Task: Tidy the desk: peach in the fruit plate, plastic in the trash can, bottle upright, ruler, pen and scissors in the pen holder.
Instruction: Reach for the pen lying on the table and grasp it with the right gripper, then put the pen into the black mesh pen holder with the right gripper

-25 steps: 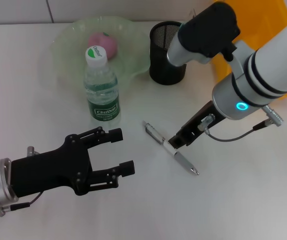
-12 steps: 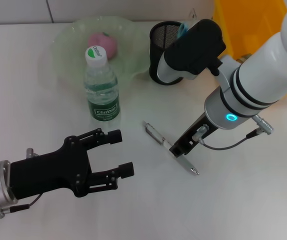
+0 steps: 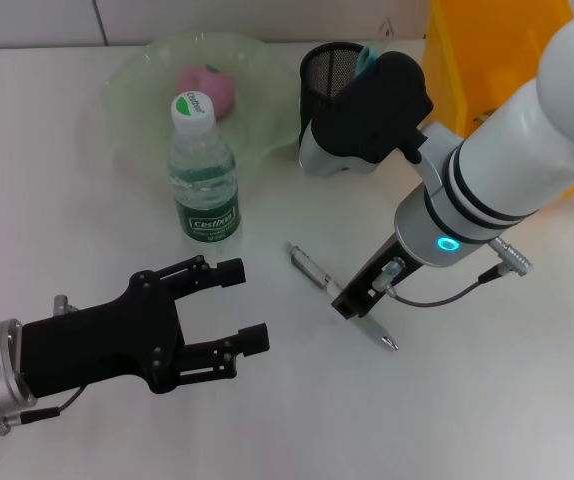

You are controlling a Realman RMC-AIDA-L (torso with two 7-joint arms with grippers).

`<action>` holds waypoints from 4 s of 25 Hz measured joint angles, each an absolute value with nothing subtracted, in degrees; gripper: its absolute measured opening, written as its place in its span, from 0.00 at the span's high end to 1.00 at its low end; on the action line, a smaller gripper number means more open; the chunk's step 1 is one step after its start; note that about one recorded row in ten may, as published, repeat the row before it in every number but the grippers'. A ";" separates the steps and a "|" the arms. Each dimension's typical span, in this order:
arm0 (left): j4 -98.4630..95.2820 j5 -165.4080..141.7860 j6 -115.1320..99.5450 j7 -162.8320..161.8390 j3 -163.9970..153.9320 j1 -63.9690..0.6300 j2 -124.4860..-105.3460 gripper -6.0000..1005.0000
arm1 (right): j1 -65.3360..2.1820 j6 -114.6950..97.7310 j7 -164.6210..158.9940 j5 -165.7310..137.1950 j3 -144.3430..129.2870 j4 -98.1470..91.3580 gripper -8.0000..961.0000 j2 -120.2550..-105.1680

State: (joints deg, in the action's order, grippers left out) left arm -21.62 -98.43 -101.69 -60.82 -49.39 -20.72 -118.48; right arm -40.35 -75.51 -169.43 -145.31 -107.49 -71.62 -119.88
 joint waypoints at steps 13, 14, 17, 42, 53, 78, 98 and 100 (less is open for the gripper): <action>-21.62 -98.44 -101.57 -60.73 -49.43 -20.97 -118.47 0.17 | -42.29 -74.27 -169.46 -144.03 -109.30 -68.39 0.63 -119.88; -21.62 -98.44 -101.51 -60.73 -49.43 -20.96 -118.47 0.17 | -42.54 -74.25 -169.45 -143.90 -109.36 -68.05 0.63 -119.88; -21.62 -98.44 -101.32 -60.73 -49.47 -20.95 -118.54 0.17 | -42.94 -74.15 -169.45 -143.78 -109.45 -67.51 0.65 -119.88; -21.53 -98.44 -101.15 -60.21 -49.38 -21.01 -118.56 0.17 | -44.50 -74.37 -169.45 -143.78 -109.42 -65.65 0.68 -119.88; -21.53 -98.44 -100.87 -60.18 -49.40 -21.01 -118.56 0.17 | -44.80 -74.45 -169.45 -143.79 -109.42 -65.44 0.68 -119.88; -21.51 -98.44 -100.71 -60.11 -49.44 -21.00 -118.56 0.17 | -45.89 -74.44 -169.45 -143.78 -110.07 -64.10 0.75 -119.88; -21.45 -98.35 -101.00 -60.05 -49.39 -20.58 -118.56 0.17 | -29.29 -71.93 -155.90 -135.69 -89.73 -82.65 0.88 -119.90; -21.44 -98.28 -101.03 -60.04 -49.37 -20.56 -118.56 0.17 | -26.36 -66.87 -146.48 -124.19 -83.89 -81.01 0.88 -119.79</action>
